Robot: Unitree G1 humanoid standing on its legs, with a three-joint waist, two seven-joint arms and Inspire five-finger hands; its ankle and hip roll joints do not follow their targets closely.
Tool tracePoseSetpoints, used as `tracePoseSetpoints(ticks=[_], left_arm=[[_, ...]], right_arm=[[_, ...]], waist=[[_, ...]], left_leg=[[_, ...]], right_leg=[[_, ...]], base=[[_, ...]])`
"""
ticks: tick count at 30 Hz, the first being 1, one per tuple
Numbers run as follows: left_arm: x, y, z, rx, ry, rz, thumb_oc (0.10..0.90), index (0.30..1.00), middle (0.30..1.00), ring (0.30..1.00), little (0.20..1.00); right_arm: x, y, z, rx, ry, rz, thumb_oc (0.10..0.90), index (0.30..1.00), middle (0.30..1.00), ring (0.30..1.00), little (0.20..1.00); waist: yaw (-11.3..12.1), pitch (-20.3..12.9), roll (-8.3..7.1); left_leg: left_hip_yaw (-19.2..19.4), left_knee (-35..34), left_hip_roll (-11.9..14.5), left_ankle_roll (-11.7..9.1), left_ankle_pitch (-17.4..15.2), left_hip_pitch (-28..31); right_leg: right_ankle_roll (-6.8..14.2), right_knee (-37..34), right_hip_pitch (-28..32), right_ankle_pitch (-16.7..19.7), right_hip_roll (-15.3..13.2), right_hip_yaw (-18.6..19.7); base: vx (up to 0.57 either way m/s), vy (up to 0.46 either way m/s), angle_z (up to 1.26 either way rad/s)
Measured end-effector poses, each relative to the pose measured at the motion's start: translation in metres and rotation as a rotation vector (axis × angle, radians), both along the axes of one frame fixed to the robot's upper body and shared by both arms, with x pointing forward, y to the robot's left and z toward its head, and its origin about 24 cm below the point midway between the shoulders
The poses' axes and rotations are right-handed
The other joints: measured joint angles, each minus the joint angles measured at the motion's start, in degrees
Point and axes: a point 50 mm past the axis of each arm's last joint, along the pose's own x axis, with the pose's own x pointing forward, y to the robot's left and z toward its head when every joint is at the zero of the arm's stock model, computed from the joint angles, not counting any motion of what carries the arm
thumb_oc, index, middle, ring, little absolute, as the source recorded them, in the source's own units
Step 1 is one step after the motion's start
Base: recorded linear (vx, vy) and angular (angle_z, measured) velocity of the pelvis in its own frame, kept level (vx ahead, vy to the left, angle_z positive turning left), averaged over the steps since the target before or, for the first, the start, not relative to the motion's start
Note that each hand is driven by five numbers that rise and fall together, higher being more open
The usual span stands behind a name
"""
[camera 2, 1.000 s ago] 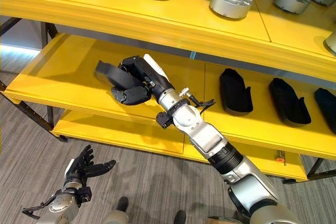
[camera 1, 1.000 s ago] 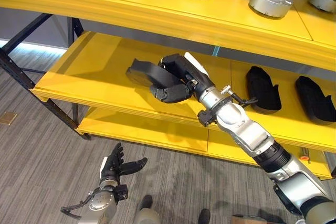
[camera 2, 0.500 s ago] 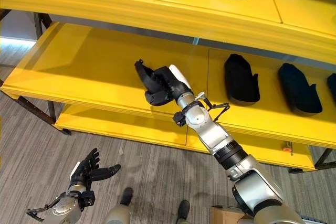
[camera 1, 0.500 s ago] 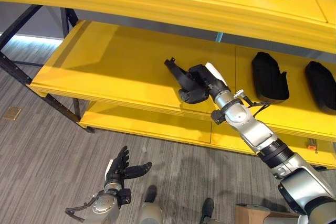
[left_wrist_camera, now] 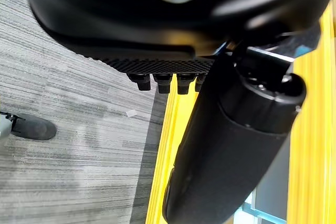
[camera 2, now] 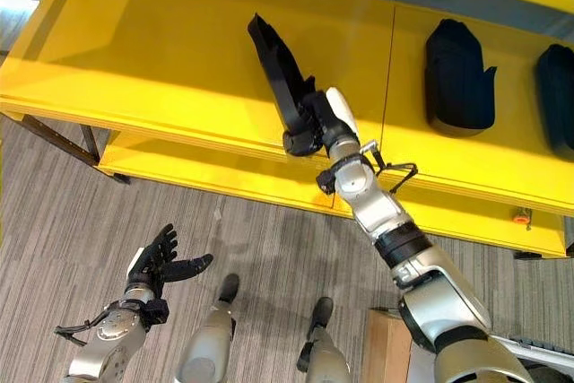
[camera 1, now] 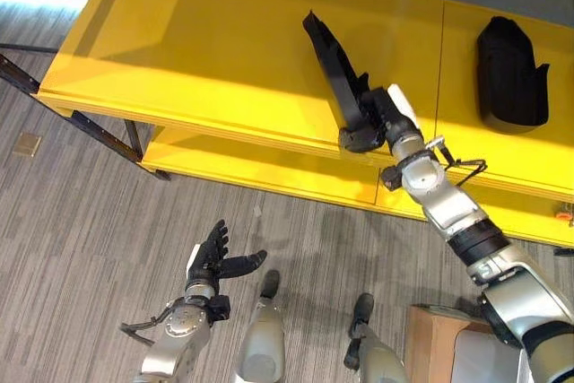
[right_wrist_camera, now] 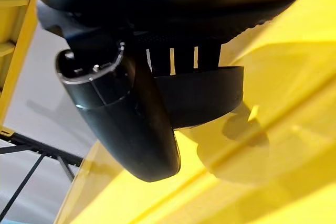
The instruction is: Move parts from the plastic box to the shelf.
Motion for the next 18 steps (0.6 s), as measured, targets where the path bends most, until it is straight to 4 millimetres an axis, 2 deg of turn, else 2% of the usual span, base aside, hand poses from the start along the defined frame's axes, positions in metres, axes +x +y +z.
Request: tracePoseSetpoints(ticks=[7,12,14,18], left_arm=[[0.001,0.006,0.003,0.028,-0.005,0.002,0.900,1.000,1.000,1.000,1.000],[0.005,0.003,0.006,0.036,-0.018,-0.007,0.900,1.000,1.000,1.000,1.000],[0.007,-0.003,0.006,0.033,-0.026,-0.034,0.900,1.000,1.000,1.000,1.000],[0.008,-0.005,0.007,-0.001,-0.030,-0.031,0.900,1.000,1.000,1.000,1.000]], right_arm=[[0.006,-0.001,0.021,-0.019,-0.051,-0.034,0.400,0.300,0.300,0.300,0.300],[0.013,-0.011,0.031,-0.016,-0.066,-0.107,0.400,0.300,0.300,0.300,0.300],[0.018,-0.013,0.043,-0.014,-0.072,-0.137,0.400,0.300,0.300,0.300,0.300],[0.017,-0.018,0.051,-0.005,-0.116,-0.177,0.400,0.300,0.300,0.300,0.300]], waist=[[0.3,2.5,0.38],[0.3,2.7,0.77],[0.2,3.0,1.32],[0.1,3.0,1.38]], left_leg=[[0.1,5.6,-1.2,0.8,-2.1,-2.9],[0.1,7.1,-1.3,0.8,-2.4,-4.3],[0.2,7.2,-1.6,0.8,-2.4,-4.3],[0.4,7.2,-1.9,1.0,-2.5,-4.3]], right_leg=[[-0.1,7.3,-3.8,-3.0,-1.6,0.9],[-0.1,8.3,-5.1,-3.0,-1.7,1.3],[0.0,8.6,-5.3,-3.0,-1.9,1.7],[0.0,8.7,-5.4,-3.1,-2.1,2.1]], base=[[-0.04,0.026,0.01],[-0.03,0.023,-0.01],[0.00,0.000,0.00],[0.00,0.000,0.00]])
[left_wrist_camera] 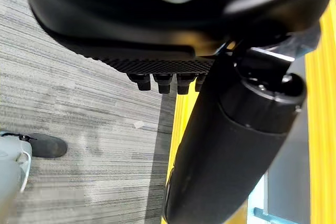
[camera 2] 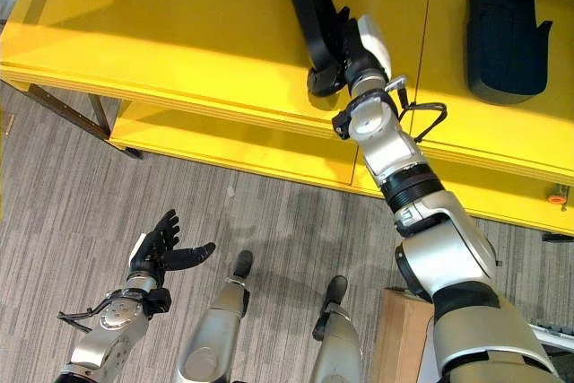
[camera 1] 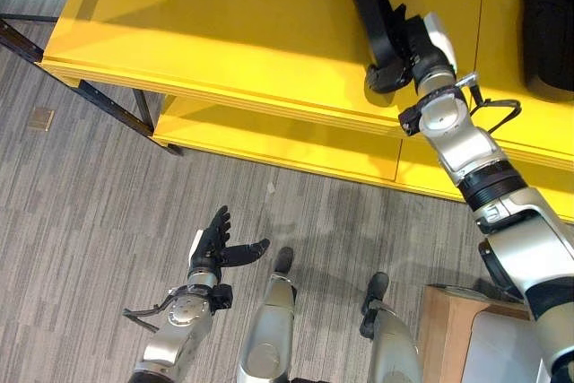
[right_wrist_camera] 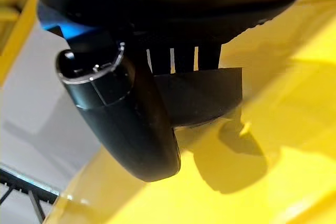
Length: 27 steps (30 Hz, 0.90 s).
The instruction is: Move parts from the plastic box to the shelf.
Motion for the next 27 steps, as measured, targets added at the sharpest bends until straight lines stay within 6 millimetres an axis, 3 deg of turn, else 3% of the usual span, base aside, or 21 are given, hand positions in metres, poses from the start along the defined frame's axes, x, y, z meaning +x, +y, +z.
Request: tracePoseSetpoints(ticks=[9,27], left_arm=[[0.007,-0.003,0.006,0.002,-0.026,-0.007,0.900,1.000,1.000,1.000,1.000],[0.007,-0.004,0.005,0.005,-0.023,-0.002,0.900,1.000,1.000,1.000,1.000]], right_arm=[[-0.004,-0.016,0.014,0.099,-0.098,-0.090,0.400,0.300,0.300,0.300,0.300],[-0.009,-0.014,0.015,0.270,-0.175,-0.144,0.400,0.300,0.300,0.300,0.300]], waist=[[-0.2,0.1,0.22],[-0.2,0.2,0.36]], left_leg=[[0.2,0.1,-0.1,0.1,0.0,0.1],[0.2,0.4,-0.1,0.3,-0.2,0.0]], right_leg=[[0.0,0.1,0.0,0.0,-0.1,0.0],[0.1,0.1,0.0,-0.1,-0.1,0.1]], base=[[0.00,0.000,0.00],[0.00,0.000,0.00]])
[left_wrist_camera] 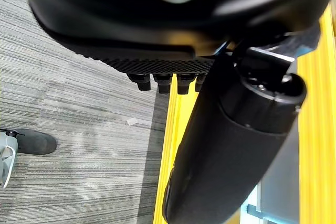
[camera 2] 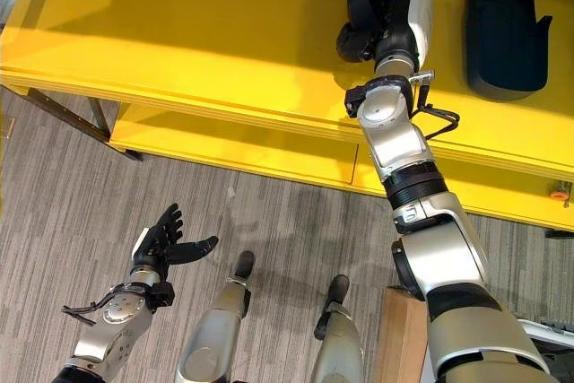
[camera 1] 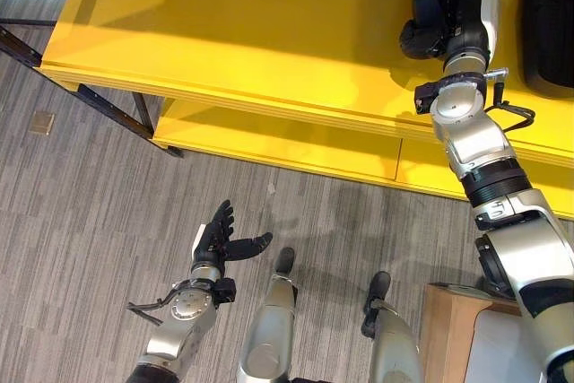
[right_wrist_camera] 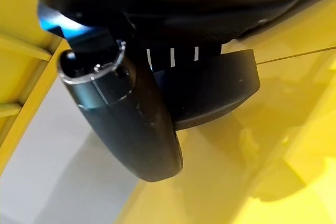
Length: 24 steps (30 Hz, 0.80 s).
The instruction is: Move parts from the plastic box to the shelf.
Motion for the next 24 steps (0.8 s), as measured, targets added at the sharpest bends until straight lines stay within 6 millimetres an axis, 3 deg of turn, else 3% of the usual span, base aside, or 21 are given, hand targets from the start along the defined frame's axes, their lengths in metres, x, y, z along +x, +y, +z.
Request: tracePoseSetpoints(ticks=[13,16,24], left_arm=[[-0.001,0.000,-0.001,0.001,0.003,0.007,0.900,1.000,1.000,1.000,1.000],[-0.001,0.001,-0.001,0.001,0.003,0.006,0.900,1.000,1.000,1.000,1.000],[-0.004,0.002,-0.003,0.000,0.001,0.009,0.900,1.000,1.000,1.000,1.000]], right_arm=[[-0.001,0.004,-0.007,-0.016,0.009,0.009,0.400,0.300,0.300,0.300,0.300],[0.002,0.012,-0.017,-0.241,0.076,0.034,0.400,0.300,0.300,0.300,0.300],[0.010,0.003,-0.031,-0.365,0.181,0.001,0.400,0.300,0.300,0.300,0.300]], waist=[[0.0,0.0,0.06],[0.2,0.1,0.01],[0.2,0.3,-0.43]], left_leg=[[0.0,0.2,-0.1,0.1,-0.1,-0.2],[-0.1,0.3,-0.1,0.0,-0.1,-0.2],[-0.3,0.7,-0.1,0.0,-0.1,-0.5]], right_leg=[[0.0,0.0,0.0,0.0,0.0,0.0],[0.0,0.0,0.0,0.0,0.0,-0.1],[0.0,0.1,0.0,0.1,0.0,-0.2]], base=[[0.00,0.000,0.00],[0.00,0.000,0.00],[0.00,0.000,0.00]])
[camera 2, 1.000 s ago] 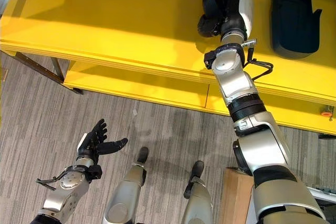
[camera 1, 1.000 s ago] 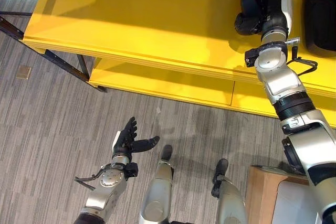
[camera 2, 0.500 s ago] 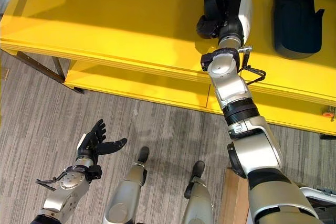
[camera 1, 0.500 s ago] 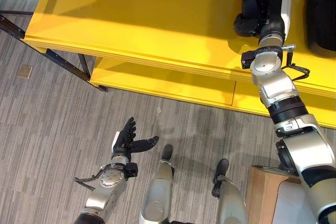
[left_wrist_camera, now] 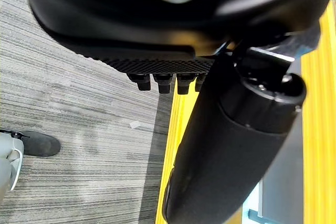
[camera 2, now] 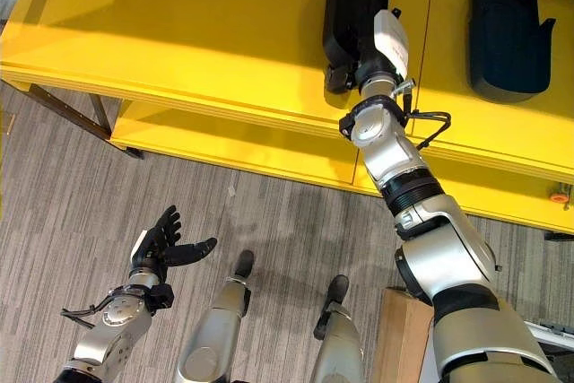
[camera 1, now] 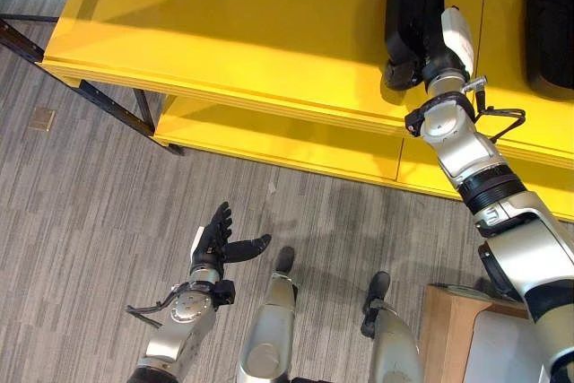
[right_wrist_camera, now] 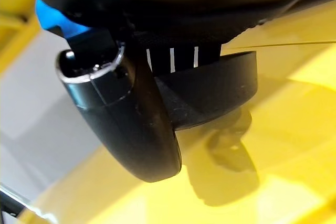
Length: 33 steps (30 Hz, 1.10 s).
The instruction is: Move parts from the plastic box to the shelf.
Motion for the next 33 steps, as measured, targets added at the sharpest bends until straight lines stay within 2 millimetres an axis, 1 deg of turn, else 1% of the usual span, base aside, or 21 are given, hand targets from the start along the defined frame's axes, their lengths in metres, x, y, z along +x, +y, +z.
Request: tracePoseSetpoints(ticks=[3,19,23,26,33], left_arm=[[0.001,0.000,0.001,-0.001,-0.009,-0.001,0.900,1.000,1.000,1.000,1.000],[0.001,0.000,0.002,-0.002,-0.022,0.002,0.900,1.000,1.000,1.000,1.000],[0.001,0.000,0.002,-0.003,-0.022,0.002,0.900,1.000,1.000,1.000,1.000],[0.001,0.001,0.003,-0.003,-0.023,0.004,0.900,1.000,1.000,1.000,1.000],[0.001,0.001,0.003,-0.003,-0.026,0.005,0.900,1.000,1.000,1.000,1.000]], right_arm=[[0.002,-0.005,-0.003,-0.058,0.034,-0.022,0.400,0.300,0.300,0.300,0.300],[0.004,-0.007,-0.003,-0.059,0.042,-0.024,0.400,0.300,0.300,0.300,0.300],[0.005,-0.007,0.003,-0.055,0.037,-0.037,0.400,0.300,0.300,0.300,0.300],[0.006,-0.012,0.009,-0.047,0.032,-0.059,0.400,0.300,0.300,0.300,0.300],[0.006,-0.010,0.018,-0.021,0.015,-0.051,0.400,0.300,0.300,0.300,0.300]], waist=[[0.0,0.1,-0.11],[0.0,0.3,-0.56],[0.1,0.3,-0.56],[0.2,0.3,-0.56],[0.3,0.3,-0.55]], left_leg=[[-0.3,0.5,0.0,0.0,-0.1,-0.4],[-0.3,0.6,-0.1,0.0,-0.1,-0.5],[-0.3,0.6,-0.1,0.0,-0.1,-0.7],[-0.5,0.6,-0.2,0.0,-0.1,-1.0],[-0.7,0.6,-0.2,0.0,-0.1,-1.4]], right_leg=[[0.0,0.0,0.0,0.1,0.0,-0.3],[-0.1,-0.1,0.0,0.1,0.0,-0.3],[0.0,-0.4,0.0,0.2,0.0,-0.4],[0.0,-0.8,-0.1,0.4,0.0,-0.5],[0.0,-1.0,-0.1,0.4,0.0,-0.9]], base=[[0.00,0.011,0.03],[0.00,0.000,0.00],[0.00,0.000,0.00],[0.01,-0.004,0.02],[0.00,0.000,0.00]])
